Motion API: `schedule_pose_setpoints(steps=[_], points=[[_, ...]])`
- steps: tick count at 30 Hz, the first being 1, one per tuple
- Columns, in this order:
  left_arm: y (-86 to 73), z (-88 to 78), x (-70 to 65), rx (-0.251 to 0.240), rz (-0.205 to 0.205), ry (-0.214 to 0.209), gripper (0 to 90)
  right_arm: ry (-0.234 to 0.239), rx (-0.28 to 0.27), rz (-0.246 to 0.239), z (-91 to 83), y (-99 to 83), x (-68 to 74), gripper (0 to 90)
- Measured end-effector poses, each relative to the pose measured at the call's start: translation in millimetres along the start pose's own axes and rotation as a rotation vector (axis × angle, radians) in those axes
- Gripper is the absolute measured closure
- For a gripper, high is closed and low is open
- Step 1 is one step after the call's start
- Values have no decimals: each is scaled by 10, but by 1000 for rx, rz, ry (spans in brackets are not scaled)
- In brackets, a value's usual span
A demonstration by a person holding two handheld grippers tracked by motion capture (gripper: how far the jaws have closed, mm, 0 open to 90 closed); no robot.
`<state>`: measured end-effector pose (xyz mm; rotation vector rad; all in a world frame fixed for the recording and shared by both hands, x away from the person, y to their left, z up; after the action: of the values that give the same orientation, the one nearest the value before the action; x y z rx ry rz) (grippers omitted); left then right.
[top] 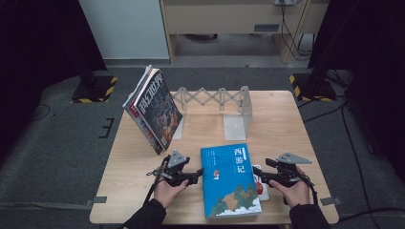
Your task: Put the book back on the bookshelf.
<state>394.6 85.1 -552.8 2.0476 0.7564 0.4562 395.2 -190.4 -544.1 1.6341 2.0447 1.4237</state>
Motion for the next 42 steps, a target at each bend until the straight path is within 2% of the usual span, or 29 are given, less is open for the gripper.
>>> schedule_pose_setpoints(steps=[5,8,12,19,22,25,31,32,35,39,42], points=[[9,110,-90,-3,-27,-33,216,18,11,-2,38,-28,66,287],[4,166,-125,-13,-72,-65,178,22,27,-11,69,-60,101,285],[-4,217,-156,-15,-89,-101,136,29,42,-7,104,-92,142,282],[-5,346,-219,-31,-144,-159,66,28,58,-10,154,-130,152,275],[-13,396,-246,-36,-164,-166,4,32,60,-2,164,-142,155,277],[-39,414,-240,-32,-216,-188,0,39,63,1,179,-150,159,272],[-42,418,-240,-33,-222,-190,0,55,63,12,216,-163,187,270],[-42,418,-240,-33,-222,-190,0,59,64,27,221,-167,195,270],[-43,420,-241,-33,-226,-188,0,67,63,18,235,-171,202,269],[-52,434,-248,-30,-264,-197,0,77,66,35,252,-178,217,268],[-50,437,-249,-27,-264,-196,0,80,66,38,259,-180,217,268]])
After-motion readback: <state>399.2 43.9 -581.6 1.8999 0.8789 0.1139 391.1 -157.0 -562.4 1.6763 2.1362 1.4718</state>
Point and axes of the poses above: each handheld gripper's, and its own axes: z roughly forward along the jaws, y roughly out of its top, x roughly to its left, the point moved 8 cm from there along z, roughly forward along the jaws, and after that the axes turned 14 degrees about z, right-handed, at the moved point
